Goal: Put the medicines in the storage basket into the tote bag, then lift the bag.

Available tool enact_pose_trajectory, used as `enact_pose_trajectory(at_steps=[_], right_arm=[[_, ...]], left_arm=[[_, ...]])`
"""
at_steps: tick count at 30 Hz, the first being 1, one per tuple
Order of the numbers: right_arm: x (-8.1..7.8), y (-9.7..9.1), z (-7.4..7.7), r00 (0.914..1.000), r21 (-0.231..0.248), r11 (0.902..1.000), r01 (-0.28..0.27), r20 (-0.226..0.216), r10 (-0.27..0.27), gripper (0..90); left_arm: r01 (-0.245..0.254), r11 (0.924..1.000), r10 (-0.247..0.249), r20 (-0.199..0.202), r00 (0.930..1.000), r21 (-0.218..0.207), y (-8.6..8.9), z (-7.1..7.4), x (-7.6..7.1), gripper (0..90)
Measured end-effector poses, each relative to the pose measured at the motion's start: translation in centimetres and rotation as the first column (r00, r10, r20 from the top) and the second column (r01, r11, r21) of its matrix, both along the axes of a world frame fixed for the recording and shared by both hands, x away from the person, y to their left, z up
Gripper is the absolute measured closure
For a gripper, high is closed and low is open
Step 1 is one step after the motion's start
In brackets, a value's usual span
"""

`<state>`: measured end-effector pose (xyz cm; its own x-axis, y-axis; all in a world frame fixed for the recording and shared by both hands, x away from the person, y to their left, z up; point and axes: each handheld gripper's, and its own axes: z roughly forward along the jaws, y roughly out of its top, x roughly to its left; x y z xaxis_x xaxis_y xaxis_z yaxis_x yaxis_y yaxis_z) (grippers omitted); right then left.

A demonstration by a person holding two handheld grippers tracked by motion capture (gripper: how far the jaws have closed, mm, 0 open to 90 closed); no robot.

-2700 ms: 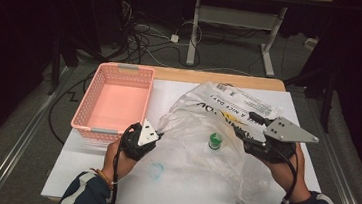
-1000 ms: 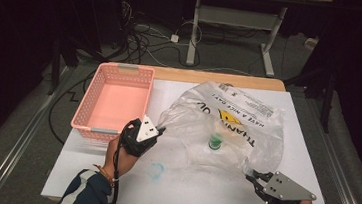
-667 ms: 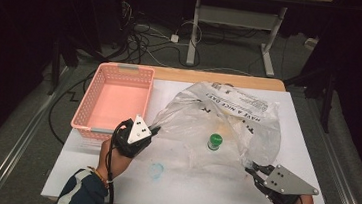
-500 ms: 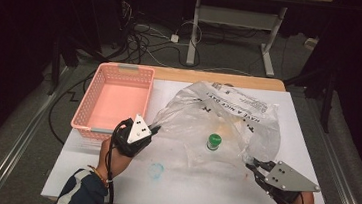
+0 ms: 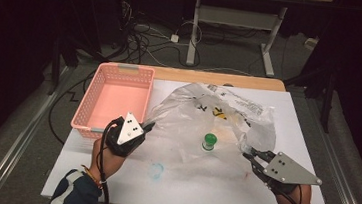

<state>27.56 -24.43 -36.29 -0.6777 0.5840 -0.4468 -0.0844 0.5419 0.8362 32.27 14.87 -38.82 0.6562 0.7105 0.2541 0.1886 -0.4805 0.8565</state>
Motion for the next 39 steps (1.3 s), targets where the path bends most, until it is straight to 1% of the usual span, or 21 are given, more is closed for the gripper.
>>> enact_pose_trajectory(at_steps=[3,8,11,12,14,15,17,18,20,21,23,28,30,32,34,35,37,39], right_arm=[[0.0,0.3,0.3,0.9999,0.004,1.0000,-0.005,0.010,0.005,89.2],[0.0,0.1,0.9,0.9996,0.023,0.9997,-0.001,0.030,0.000,89.2],[-0.1,-0.3,1.5,0.9991,0.047,0.9989,0.008,0.042,-0.010,89.2],[-0.2,-0.5,1.7,0.9987,0.055,0.9985,0.004,0.050,-0.007,89.2],[-0.3,-0.6,2.2,0.9975,0.064,0.9980,-0.001,0.071,-0.004,89.3],[-0.3,-0.6,2.4,0.9974,0.067,0.9978,-0.004,0.072,-0.001,89.3],[-0.3,-0.5,2.7,0.9960,0.069,0.9976,-0.007,0.089,0.001,89.2],[-0.2,-0.4,2.7,0.9964,0.072,0.9974,-0.008,0.085,0.002,89.2],[0.1,-0.2,2.8,0.9952,0.071,0.9975,-0.005,0.097,-0.002,89.3],[0.3,-0.2,2.8,0.9952,0.079,0.9969,-0.005,0.098,-0.003,89.3],[0.9,0.0,2.9,0.9938,0.085,0.9964,-0.001,0.111,-0.009,89.3],[2.0,0.1,3.2,0.9928,0.101,0.9948,0.013,0.117,-0.025,89.3],[2.5,0.1,3.3,0.9916,0.098,0.9949,0.023,0.124,-0.036,89.3],[3.1,0.0,3.2,0.9917,0.108,0.9937,0.032,0.120,-0.045,89.3],[3.8,-0.2,3.3,0.9899,0.114,0.9923,0.047,0.128,-0.061,89.3],[4.2,-0.3,3.4,0.9905,0.122,0.9910,0.055,0.119,-0.070,89.3],[4.7,-0.6,3.8,0.9884,0.130,0.9894,0.066,0.128,-0.083,89.4],[5.0,-0.7,4.1,0.9881,0.146,0.9868,0.070,0.126,-0.089,89.4]], left_arm=[[-0.005,0.9999,0.005,0.011,0.9999,-0.016,0.3,0.5,-0.2,86.4],[0.009,0.9992,-0.008,0.027,0.9996,-0.039,0.1,1.2,-0.6,86.4],[0.014,0.9988,-0.011,0.061,0.9981,-0.047,0.0,1.8,-1.1,86.4],[0.019,0.9983,-0.015,0.074,0.9971,-0.055,0.0,2.1,-1.3,86.4],[0.025,0.9980,-0.020,0.081,0.9965,-0.059,-0.1,2.4,-1.5,86.4],[0.030,0.9976,-0.025,0.085,0.9961,-0.062,-0.2,2.6,-1.5,86.4],[0.043,0.9972,-0.037,0.097,0.9946,-0.060,-0.7,3.0,-1.5,86.4],[0.048,0.9969,-0.042,0.100,0.9941,-0.063,-0.9,3.1,-1.5,86.4],[0.060,0.9958,-0.052,0.110,0.9926,-0.068,-1.6,3.4,-1.1,86.4],[0.067,0.9952,-0.058,0.113,0.9918,-0.072,-2.0,3.5,-0.8,86.4],[0.079,0.9945,-0.070,0.129,0.9891,-0.068,-2.9,3.6,-0.3,86.4],[0.108,0.9903,-0.095,0.141,0.9854,-0.087,-4.3,3.9,0.7,86.4],[0.115,0.9895,-0.101,0.150,0.9835,-0.088,-4.8,4.1,1.1,86.4],[0.121,0.9878,-0.106,0.155,0.9823,-0.097,-5.2,4.5,1.4,86.4],[0.124,0.9870,-0.106,0.170,0.9797,-0.102,-5.5,5.0,1.7,86.4],[0.125,0.9867,-0.105,0.173,0.9792,-0.104,-5.6,5.3,1.8,86.4],[0.125,0.9849,-0.102,0.181,0.9781,-0.120,-5.7,5.7,2.0,86.4],[0.129,0.9834,-0.103,0.189,0.9765,-0.128,-5.7,6.3,2.0,86.4]])
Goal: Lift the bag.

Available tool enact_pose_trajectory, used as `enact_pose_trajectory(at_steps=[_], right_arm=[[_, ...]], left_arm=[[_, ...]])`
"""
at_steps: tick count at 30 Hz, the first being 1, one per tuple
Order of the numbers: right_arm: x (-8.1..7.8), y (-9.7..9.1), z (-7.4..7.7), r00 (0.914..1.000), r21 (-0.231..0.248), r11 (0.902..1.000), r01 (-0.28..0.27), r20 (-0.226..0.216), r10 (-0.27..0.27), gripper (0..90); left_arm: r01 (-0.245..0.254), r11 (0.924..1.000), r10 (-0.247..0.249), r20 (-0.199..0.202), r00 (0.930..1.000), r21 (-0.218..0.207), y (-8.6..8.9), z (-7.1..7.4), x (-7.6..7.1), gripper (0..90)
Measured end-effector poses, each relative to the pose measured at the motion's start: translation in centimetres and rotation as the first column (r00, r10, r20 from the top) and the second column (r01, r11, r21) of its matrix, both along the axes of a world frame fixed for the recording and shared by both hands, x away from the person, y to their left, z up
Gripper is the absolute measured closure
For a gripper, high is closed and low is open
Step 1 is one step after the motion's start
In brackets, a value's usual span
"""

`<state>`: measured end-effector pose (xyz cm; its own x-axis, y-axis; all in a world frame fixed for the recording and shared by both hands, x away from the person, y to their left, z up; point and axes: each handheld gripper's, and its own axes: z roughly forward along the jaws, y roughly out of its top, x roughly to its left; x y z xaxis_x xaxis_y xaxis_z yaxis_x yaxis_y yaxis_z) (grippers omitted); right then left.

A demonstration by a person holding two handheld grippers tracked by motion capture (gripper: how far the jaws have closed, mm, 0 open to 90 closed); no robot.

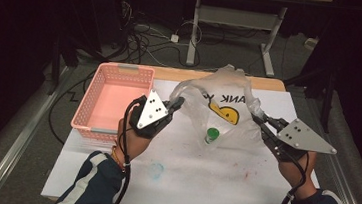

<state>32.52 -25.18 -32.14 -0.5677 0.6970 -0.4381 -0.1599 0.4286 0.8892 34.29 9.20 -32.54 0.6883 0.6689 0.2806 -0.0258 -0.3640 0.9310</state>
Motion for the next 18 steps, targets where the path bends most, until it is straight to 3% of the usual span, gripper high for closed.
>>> enact_pose_trajectory(at_steps=[7,14,18], right_arm=[[0.3,-0.1,1.4,0.9998,0.030,0.9995,0.006,0.020,-0.006,89.5],[3.1,0.1,2.4,0.9992,0.084,0.9957,0.039,0.002,-0.039,89.6],[3.2,0.2,3.1,0.9993,0.096,0.9947,0.035,0.008,-0.036,89.6]], left_arm=[[0.013,0.9998,-0.013,0.022,0.9997,-0.017,-0.6,1.7,0.3,86.4],[0.014,0.9993,-0.014,0.021,0.9997,-0.034,-2.2,3.1,2.5,86.4],[0.033,0.9986,-0.031,0.052,0.9982,-0.040,-2.4,4.3,1.8,86.4]])
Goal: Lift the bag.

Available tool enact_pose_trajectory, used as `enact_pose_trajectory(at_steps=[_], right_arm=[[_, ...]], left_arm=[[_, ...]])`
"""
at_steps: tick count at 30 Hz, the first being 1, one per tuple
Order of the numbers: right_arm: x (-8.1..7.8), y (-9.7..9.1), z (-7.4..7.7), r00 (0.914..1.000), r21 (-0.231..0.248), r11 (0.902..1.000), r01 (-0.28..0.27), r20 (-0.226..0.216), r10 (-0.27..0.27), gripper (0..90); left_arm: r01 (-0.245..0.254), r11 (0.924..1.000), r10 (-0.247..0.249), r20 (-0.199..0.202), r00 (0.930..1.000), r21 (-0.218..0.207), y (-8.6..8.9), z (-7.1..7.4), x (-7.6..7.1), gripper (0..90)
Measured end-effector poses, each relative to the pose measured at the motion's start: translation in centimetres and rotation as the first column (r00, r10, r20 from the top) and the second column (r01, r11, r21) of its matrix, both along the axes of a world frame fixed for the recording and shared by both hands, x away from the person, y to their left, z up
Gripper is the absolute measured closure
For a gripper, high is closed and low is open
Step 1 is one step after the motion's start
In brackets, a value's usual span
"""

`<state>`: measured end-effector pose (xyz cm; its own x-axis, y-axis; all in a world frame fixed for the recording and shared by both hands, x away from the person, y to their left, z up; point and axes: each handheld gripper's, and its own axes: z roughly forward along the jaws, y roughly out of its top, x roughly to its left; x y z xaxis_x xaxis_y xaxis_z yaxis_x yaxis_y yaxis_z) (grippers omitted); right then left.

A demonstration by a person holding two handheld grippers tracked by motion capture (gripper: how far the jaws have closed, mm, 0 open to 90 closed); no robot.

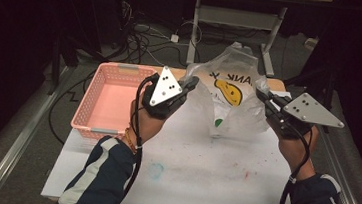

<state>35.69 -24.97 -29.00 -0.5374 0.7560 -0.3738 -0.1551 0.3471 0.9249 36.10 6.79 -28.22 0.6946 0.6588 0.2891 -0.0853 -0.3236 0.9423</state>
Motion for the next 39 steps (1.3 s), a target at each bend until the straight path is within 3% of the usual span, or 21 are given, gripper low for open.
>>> enact_pose_trajectory(at_steps=[5,9,16,21,22,27,33,39], right_arm=[[-1.2,0.0,1.1,0.9998,0.021,0.9996,-0.016,0.011,0.016,89.6],[-2.4,0.3,2.6,0.9984,0.018,0.9994,-0.031,0.047,0.030,89.6],[-2.0,0.6,3.7,0.9979,0.021,0.9995,-0.025,0.060,0.024,89.6],[0.3,0.8,3.2,0.9996,0.049,0.9988,0.007,0.027,-0.008,89.6],[0.8,0.8,3.1,0.9993,0.047,0.9987,0.021,0.028,-0.022,89.6],[4.0,0.3,3.0,0.9955,0.059,0.9938,0.094,-0.014,-0.094,89.6],[7.4,-0.7,3.2,0.9812,0.037,0.9820,0.185,-0.062,-0.183,89.6],[10.2,-1.9,3.9,0.9616,0.003,0.9658,0.259,-0.094,-0.258,89.6]], left_arm=[[0.015,0.9999,-0.015,0.037,0.9992,-0.007,0.0,1.6,-1.6,86.4],[0.024,0.9995,-0.023,0.072,0.9971,-0.018,0.1,3.0,-2.7,86.4],[0.019,0.9989,-0.016,0.069,0.9975,-0.043,-0.1,3.8,-1.8,86.4],[-0.010,0.9990,0.012,0.043,0.9990,-0.043,-0.8,3.3,0.5,86.4],[-0.015,0.9987,0.016,0.024,0.9996,-0.049,-0.9,3.2,1.1,86.3],[-0.078,0.9964,0.078,0.002,0.9970,-0.035,-1.3,2.9,3.9,86.1],[-0.139,0.9901,0.138,-0.031,0.9899,-0.020,-1.3,3.1,7.1,86.1],[-0.198,0.9796,0.197,-0.029,0.9800,-0.035,-0.4,4.7,9.3,86.1]])
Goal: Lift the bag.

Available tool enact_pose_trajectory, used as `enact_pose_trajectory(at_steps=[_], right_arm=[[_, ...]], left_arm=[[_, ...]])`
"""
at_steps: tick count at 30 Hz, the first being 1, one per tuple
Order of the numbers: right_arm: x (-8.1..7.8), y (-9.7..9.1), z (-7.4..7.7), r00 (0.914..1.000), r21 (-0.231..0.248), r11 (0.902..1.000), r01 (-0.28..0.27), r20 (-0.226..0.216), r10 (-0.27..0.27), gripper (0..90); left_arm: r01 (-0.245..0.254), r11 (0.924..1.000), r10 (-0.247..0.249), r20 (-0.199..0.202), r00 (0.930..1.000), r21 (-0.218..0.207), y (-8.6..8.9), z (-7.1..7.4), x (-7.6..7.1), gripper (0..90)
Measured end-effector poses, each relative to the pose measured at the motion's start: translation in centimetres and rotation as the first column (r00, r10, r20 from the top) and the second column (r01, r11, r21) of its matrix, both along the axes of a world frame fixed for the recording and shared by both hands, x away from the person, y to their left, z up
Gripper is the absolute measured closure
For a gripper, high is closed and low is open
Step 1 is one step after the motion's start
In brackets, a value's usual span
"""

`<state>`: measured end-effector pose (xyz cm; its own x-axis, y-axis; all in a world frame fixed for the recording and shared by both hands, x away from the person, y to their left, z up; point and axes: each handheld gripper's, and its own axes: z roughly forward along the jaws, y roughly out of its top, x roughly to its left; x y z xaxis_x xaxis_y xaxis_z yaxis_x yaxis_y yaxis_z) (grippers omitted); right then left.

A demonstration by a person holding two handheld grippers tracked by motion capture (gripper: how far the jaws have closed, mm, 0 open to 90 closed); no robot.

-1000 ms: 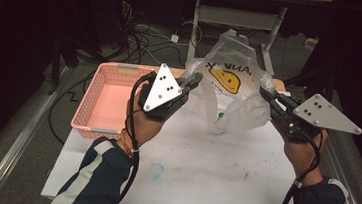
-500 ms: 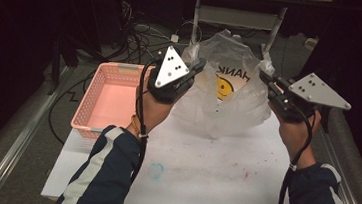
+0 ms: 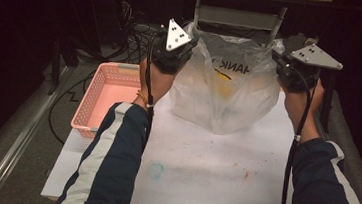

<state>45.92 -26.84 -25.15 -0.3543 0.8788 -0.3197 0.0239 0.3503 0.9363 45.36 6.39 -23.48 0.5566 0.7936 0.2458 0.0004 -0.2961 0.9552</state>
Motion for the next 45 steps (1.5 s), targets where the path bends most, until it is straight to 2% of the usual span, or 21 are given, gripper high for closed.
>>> enact_pose_trajectory(at_steps=[5,10,12,14,17,19,26,29,31,34,37,39,45], right_arm=[[1.6,-1.3,1.1,0.9986,0.004,0.9987,0.051,-0.016,-0.051,89.6],[2.5,-1.9,1.7,0.9968,0.004,0.9969,0.078,-0.017,-0.078,89.6],[3.0,-2.0,1.6,0.9954,0.004,0.9956,0.093,-0.024,-0.093,89.6],[3.5,-2.1,1.3,0.9950,0.014,0.9954,0.094,-0.034,-0.094,89.6],[4.4,-2.1,0.6,0.9925,0.022,0.9941,0.107,-0.063,-0.105,89.6],[4.7,-2.0,0.2,0.9915,0.012,0.9937,0.112,-0.068,-0.111,89.6],[5.8,-1.9,-0.8,0.9876,-0.003,0.9918,0.128,-0.092,-0.127,89.6],[6.2,-1.9,-1.3,0.9852,-0.009,0.9905,0.137,-0.102,-0.137,89.6],[6.3,-1.9,-1.4,0.9839,-0.017,0.9893,0.145,-0.103,-0.146,89.6],[6.5,-2.0,-1.4,0.9828,-0.036,0.9877,0.152,-0.100,-0.155,89.6],[6.6,-2.3,-1.3,0.9807,-0.042,0.9854,0.165,-0.100,-0.168,89.6],[6.6,-2.5,-1.2,0.9806,-0.040,0.9851,0.167,-0.097,-0.170,89.5],[6.2,-2.4,-0.7,0.9833,-0.048,0.9867,0.155,-0.088,-0.159,89.2]], left_arm=[[-0.020,0.9997,0.020,0.010,0.9998,-0.017,0.7,1.5,0.7,86.0],[-0.052,0.9987,0.052,0.032,0.9982,0.002,0.7,2.2,1.2,85.9],[-0.064,0.9980,0.064,0.019,0.9978,0.000,0.7,1.9,1.7,85.7],[-0.085,0.9963,0.085,-0.022,0.9961,0.014,0.7,1.1,2.7,78.8],[-0.103,0.9946,0.103,-0.051,0.9933,0.016,0.9,0.0,3.6,79.5],[-0.110,0.9939,0.110,-0.078,0.9909,0.006,1.1,-0.7,4.1,79.1],[-0.126,0.9919,0.127,-0.109,0.9859,0.017,0.5,-2.1,4.9,76.4],[-0.132,0.9909,0.134,-0.116,0.9841,0.030,0.2,-2.5,5.0,70.0],[-0.147,0.9889,0.148,-0.110,0.9828,0.021,0.2,-2.7,4.9,65.2],[-0.155,0.9875,0.152,-0.107,0.9825,-0.024,0.8,-2.6,4.9,60.8],[-0.168,0.9851,0.164,-0.089,0.9824,-0.037,1.3,-2.2,4.7,58.3],[-0.160,0.9865,0.157,-0.079,0.9844,-0.034,1.5,-1.9,4.7,58.3],[-0.101,0.9948,0.100,-0.098,0.9902,-0.012,1.3,-2.5,4.1,57.3]])
